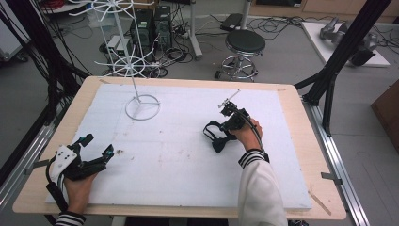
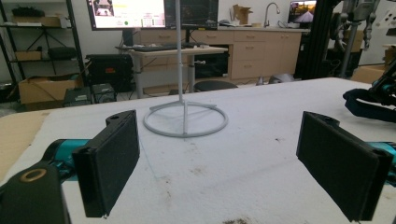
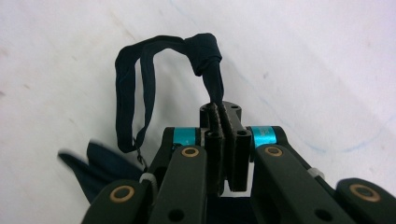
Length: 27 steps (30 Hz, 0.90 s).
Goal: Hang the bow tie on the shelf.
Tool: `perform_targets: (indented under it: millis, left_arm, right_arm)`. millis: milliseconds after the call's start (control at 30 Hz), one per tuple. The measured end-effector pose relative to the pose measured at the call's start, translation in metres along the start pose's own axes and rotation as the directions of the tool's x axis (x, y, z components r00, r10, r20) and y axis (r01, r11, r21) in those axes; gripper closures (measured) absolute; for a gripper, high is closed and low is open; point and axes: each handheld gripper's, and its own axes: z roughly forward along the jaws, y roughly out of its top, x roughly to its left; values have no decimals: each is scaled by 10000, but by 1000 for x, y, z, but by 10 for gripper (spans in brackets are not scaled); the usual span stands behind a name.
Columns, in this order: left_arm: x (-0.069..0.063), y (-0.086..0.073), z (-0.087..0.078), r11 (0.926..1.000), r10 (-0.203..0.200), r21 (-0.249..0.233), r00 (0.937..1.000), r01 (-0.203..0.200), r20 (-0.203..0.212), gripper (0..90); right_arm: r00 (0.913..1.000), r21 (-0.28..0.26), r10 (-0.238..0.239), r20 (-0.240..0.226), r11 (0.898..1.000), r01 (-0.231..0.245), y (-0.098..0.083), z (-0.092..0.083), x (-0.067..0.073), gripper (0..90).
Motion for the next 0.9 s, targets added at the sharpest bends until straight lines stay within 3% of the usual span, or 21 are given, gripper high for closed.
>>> perform_targets:
  millis: [200,267,300,367,600,900]
  left_arm:
    - [0,0,0,10000,-8,-7,10000,8,0,137]
    - [0,0,0,10000,14,-12,10000,-14,-13,137]
    - [0,0,0,10000,0,-18,10000,0,-10,137]
    - [0,0,0,10000,19,-12,10000,-19,-17,137]
    - [0,0,0,10000,-1,-19,10000,1,-11,137]
    - [0,0,0,10000,-1,-35,10000,1,-14,137]
  right_arm:
    - [9995,-852,95,-308,9963,-121,3,-6,4,879]
    - [9988,-1597,21,-491,9871,-99,6,-10,6,879]
    - [9988,-1597,21,-491,9871,-99,6,-10,6,879]
    - [9983,-2151,6,-579,9765,-130,8,-14,8,880]
    - [9988,-2607,-41,-487,9654,-87,11,-18,12,879]
    - [9977,-3500,-43,-673,9365,-195,19,-25,21,880]
